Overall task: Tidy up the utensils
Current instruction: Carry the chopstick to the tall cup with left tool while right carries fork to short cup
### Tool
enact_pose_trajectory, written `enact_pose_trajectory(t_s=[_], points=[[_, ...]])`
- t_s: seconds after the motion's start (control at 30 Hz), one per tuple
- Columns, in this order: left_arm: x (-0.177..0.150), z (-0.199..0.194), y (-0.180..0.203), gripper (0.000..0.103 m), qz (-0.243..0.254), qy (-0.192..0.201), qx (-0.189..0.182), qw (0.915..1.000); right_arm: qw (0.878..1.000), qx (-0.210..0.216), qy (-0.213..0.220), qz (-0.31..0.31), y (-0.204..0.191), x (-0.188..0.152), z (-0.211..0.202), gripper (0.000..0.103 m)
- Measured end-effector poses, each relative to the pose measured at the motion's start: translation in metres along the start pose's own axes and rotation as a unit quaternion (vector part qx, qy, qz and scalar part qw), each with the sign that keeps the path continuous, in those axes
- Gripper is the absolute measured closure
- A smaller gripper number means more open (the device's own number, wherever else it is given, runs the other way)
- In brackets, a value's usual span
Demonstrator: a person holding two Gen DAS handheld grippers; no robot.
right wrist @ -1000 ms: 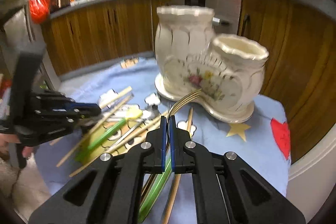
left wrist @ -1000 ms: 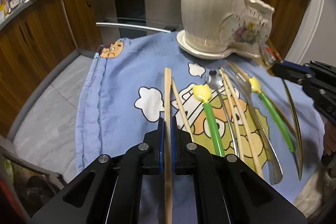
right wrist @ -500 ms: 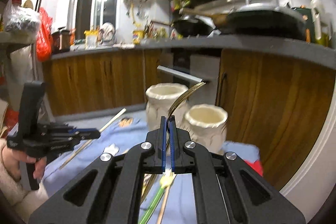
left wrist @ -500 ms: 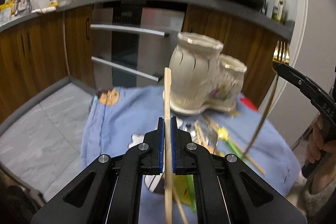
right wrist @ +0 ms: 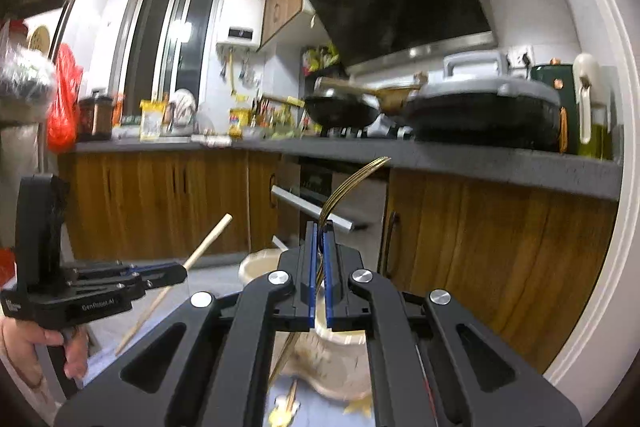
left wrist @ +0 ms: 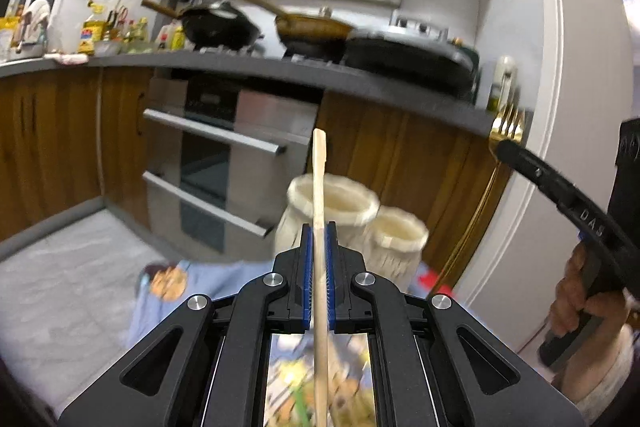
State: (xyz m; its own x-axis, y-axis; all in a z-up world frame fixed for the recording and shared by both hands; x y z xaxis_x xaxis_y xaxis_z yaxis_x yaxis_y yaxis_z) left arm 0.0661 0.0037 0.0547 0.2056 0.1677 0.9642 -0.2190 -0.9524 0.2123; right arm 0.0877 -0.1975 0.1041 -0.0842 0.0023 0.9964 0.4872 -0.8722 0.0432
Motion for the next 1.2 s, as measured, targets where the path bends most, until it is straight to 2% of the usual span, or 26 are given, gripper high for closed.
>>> enact_pose_trajectory(t_s=[0.2, 0.4, 0.6, 0.8, 1.07, 1.2], points=[[0.040, 0.034, 0.015, 0.097, 0.021, 0.039, -0.009, 0.9990, 0.998, -0.024, 0.050, 0.026, 0.025, 0.024, 0.017, 0.100], [0.067, 0.081, 0.024, 0.097, 0.042, 0.067, -0.001, 0.9968, 0.994, -0.072, 0.072, 0.040, 0.054, 0.019, 0.033, 0.100], [0.073, 0.111, 0.025, 0.097, 0.049, 0.093, 0.006, 0.9944, 0.994, -0.090, 0.048, 0.043, 0.073, 0.005, 0.045, 0.100], [0.061, 0.135, 0.018, 0.097, 0.058, 0.098, 0.036, 0.9929, 0.996, -0.077, 0.006, 0.042, 0.076, -0.014, 0.064, 0.100], [0.045, 0.118, 0.007, 0.097, 0.049, 0.085, 0.030, 0.9947, 0.996, -0.070, -0.024, 0.042, 0.072, -0.032, 0.076, 0.100], [0.033, 0.103, 0.006, 0.097, 0.052, 0.055, 0.027, 0.9968, 0.996, -0.067, -0.036, 0.044, 0.071, -0.037, 0.080, 0.100]])
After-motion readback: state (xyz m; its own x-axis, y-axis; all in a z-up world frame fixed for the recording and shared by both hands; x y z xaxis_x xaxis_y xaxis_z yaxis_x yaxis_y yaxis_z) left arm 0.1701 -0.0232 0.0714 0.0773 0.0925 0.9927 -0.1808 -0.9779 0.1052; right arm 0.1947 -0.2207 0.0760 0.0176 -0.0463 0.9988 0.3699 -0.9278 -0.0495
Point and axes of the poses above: each gripper's, at about its wrist camera, not at the fingertips, and z roughly the way its jaws point, y to its right, x to its top, the point moved 3 cm from there along z, roughly the way its jaws point, and after that the axes turned 8 degrees about y, right-handed, at the moved point
